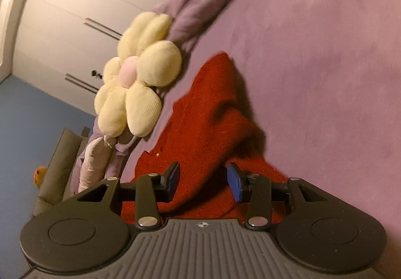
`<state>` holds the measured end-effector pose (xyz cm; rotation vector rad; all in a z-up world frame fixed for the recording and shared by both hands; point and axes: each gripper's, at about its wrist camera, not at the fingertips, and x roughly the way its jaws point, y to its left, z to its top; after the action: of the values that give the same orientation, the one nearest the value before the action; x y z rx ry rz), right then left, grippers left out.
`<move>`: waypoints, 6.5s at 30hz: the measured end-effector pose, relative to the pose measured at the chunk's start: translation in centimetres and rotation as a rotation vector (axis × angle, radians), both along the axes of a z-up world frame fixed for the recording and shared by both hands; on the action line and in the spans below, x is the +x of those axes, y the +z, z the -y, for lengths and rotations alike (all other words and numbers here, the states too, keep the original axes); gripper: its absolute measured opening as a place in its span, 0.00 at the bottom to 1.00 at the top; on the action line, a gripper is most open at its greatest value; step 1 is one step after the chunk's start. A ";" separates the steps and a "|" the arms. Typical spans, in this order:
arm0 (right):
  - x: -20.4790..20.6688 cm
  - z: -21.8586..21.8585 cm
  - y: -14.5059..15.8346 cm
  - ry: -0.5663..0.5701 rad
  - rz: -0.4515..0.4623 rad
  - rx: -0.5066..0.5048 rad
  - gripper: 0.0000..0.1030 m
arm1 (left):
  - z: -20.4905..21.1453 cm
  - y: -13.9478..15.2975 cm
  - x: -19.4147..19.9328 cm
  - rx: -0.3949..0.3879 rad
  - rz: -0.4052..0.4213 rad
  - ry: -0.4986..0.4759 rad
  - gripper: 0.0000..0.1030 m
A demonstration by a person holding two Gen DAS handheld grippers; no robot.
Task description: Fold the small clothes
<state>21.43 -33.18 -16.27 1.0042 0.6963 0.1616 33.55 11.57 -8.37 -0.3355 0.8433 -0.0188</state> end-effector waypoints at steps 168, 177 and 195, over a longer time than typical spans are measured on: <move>-2.2 -9.2 3.8 0.217 0.073 -0.550 0.53 | 1.9 -2.0 -9.0 0.077 0.126 -0.121 0.45; 8.6 -14.4 3.2 0.288 0.100 -0.432 0.57 | -2.8 -3.7 -9.7 0.056 0.084 0.004 0.55; 8.1 -12.1 5.0 0.069 0.128 -0.859 0.04 | -2.0 -4.0 -6.7 0.065 0.065 0.056 0.60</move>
<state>29.58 -21.09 -11.23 0.1458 0.5943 -0.0218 26.88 13.62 -12.38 -0.2962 0.7684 0.0495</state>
